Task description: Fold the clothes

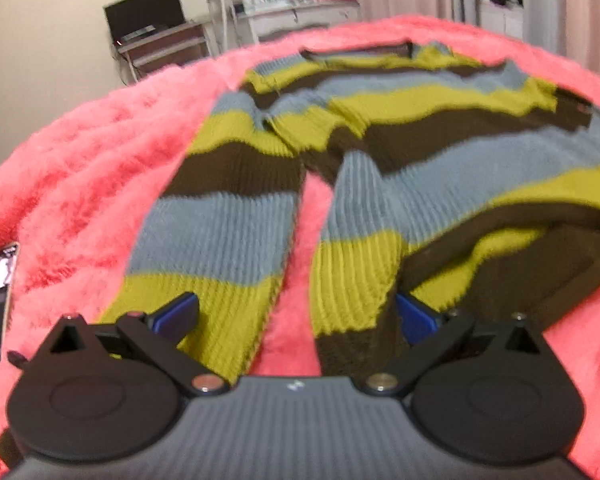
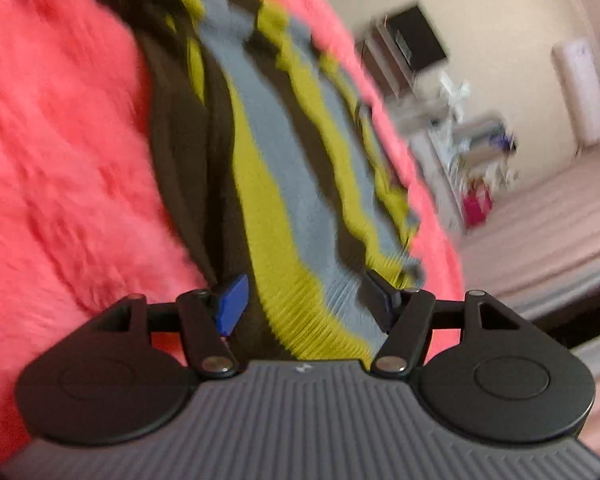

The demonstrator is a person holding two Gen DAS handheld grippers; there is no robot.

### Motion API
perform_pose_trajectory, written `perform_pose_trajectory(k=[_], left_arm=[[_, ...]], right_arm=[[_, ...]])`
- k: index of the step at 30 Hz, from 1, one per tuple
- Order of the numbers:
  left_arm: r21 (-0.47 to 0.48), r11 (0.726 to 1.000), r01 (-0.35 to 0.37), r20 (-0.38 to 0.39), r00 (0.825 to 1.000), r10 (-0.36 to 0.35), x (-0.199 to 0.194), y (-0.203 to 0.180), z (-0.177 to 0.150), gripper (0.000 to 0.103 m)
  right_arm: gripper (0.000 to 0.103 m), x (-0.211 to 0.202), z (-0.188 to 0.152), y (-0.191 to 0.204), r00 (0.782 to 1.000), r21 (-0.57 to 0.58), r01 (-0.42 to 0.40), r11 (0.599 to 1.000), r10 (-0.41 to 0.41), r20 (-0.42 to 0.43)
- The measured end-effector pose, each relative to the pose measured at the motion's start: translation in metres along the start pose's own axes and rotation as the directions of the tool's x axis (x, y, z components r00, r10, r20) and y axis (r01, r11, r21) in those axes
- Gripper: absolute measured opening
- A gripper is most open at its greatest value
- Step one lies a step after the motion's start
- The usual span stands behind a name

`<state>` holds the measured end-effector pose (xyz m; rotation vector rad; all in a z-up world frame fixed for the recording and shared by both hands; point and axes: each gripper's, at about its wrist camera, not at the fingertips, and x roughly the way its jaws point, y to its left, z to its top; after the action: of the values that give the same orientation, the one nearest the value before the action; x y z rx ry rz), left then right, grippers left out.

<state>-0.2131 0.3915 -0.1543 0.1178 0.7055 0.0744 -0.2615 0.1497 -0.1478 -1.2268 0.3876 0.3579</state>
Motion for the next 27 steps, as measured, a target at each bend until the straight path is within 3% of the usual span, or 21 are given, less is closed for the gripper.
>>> perform_pose_trajectory(k=[3,6,10,11,13,18,22,25,27], left_arm=[[0.048,0.999,0.021,0.000,1.000,-0.021,-0.004,-0.007,-0.004,0.103],[0.080,0.994,0.077,-0.001,0.997,-0.078,-0.008,-0.012,-0.005,0.103],[0.108,0.990,0.089,0.009,0.996,-0.091,-0.010,-0.016,-0.007,0.101],[0.105,0.990,0.091,0.009,0.996,-0.093,-0.009,-0.016,-0.007,0.101],[0.104,0.990,0.093,0.008,0.996,-0.094,-0.009,-0.016,-0.007,0.101],[0.098,0.988,0.118,0.023,0.992,-0.121,-0.009,-0.017,-0.006,0.097],[0.077,0.986,0.145,0.042,0.988,-0.148,-0.012,-0.015,-0.003,0.076],[0.071,0.987,0.141,0.037,0.989,-0.144,-0.011,-0.015,-0.002,0.076],[0.066,0.991,0.116,0.034,0.992,-0.119,-0.010,-0.014,-0.002,0.076]], right_arm=[[0.066,0.007,-0.006,-0.008,0.995,0.025,0.067,0.997,-0.065,-0.079],[0.066,0.016,-0.017,-0.031,0.974,0.120,0.146,0.982,-0.121,-0.190],[0.066,0.009,-0.026,-0.041,0.977,0.176,0.147,0.973,-0.115,-0.179],[0.066,0.003,-0.023,-0.041,0.986,0.186,0.132,0.974,-0.108,-0.130],[0.066,-0.016,-0.001,-0.035,0.994,0.189,0.061,0.980,-0.077,0.078],[0.066,-0.020,0.029,-0.018,0.964,0.215,-0.077,0.974,0.017,0.265],[0.066,-0.014,0.040,0.004,0.957,0.231,-0.091,0.969,0.021,0.289],[0.066,-0.004,0.055,0.017,0.950,0.198,-0.088,0.976,0.022,0.312],[0.065,0.001,0.064,0.028,0.958,0.150,0.004,0.989,-0.047,0.283]])
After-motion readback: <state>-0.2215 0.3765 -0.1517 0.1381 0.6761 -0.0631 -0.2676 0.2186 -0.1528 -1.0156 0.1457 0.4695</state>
